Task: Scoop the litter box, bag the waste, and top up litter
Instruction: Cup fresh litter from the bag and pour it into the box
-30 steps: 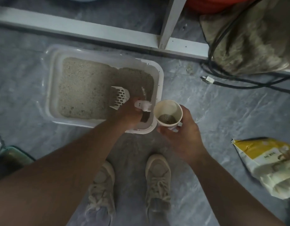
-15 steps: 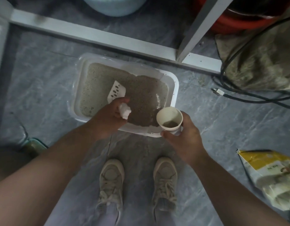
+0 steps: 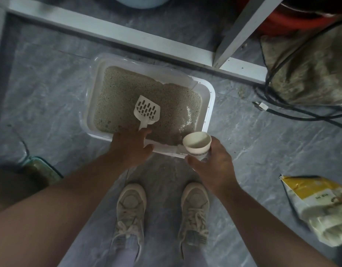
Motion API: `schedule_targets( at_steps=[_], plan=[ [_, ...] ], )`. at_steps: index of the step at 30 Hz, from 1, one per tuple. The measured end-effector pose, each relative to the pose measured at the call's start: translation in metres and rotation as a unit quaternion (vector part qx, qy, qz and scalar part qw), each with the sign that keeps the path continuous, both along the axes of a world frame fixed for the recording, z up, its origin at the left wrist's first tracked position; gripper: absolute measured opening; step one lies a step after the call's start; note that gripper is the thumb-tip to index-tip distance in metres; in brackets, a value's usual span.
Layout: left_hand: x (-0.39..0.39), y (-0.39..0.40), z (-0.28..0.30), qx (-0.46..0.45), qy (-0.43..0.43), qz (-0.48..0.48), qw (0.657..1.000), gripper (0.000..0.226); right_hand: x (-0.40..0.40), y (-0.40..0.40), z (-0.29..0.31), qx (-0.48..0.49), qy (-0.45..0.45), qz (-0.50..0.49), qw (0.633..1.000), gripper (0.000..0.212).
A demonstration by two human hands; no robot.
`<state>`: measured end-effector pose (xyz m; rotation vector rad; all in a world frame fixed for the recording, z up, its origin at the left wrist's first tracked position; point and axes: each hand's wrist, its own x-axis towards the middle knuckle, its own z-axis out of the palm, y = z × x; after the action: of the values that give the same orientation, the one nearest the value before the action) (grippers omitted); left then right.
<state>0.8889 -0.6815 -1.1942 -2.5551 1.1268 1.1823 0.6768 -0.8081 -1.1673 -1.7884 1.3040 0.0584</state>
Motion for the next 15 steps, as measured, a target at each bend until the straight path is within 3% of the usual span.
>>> schedule_targets(
  at_steps=[4, 10, 15],
  plan=[
    [-0.008, 0.003, -0.011, -0.013, -0.008, 0.018, 1.0, 0.059, -0.004, 0.0, -0.001, -0.035, 0.039, 0.051, 0.997, 0.063],
    [-0.014, 0.002, -0.016, -0.017, -0.005, 0.037, 0.999, 0.078, -0.007, -0.009, -0.005, -0.06, 0.091, 0.104, 0.989, 0.068],
    [-0.021, -0.001, -0.015, -0.02, 0.001, 0.056, 0.998, 0.077, -0.004, -0.02, -0.007, -0.093, 0.141, 0.224, 0.96, 0.071]
  ],
)
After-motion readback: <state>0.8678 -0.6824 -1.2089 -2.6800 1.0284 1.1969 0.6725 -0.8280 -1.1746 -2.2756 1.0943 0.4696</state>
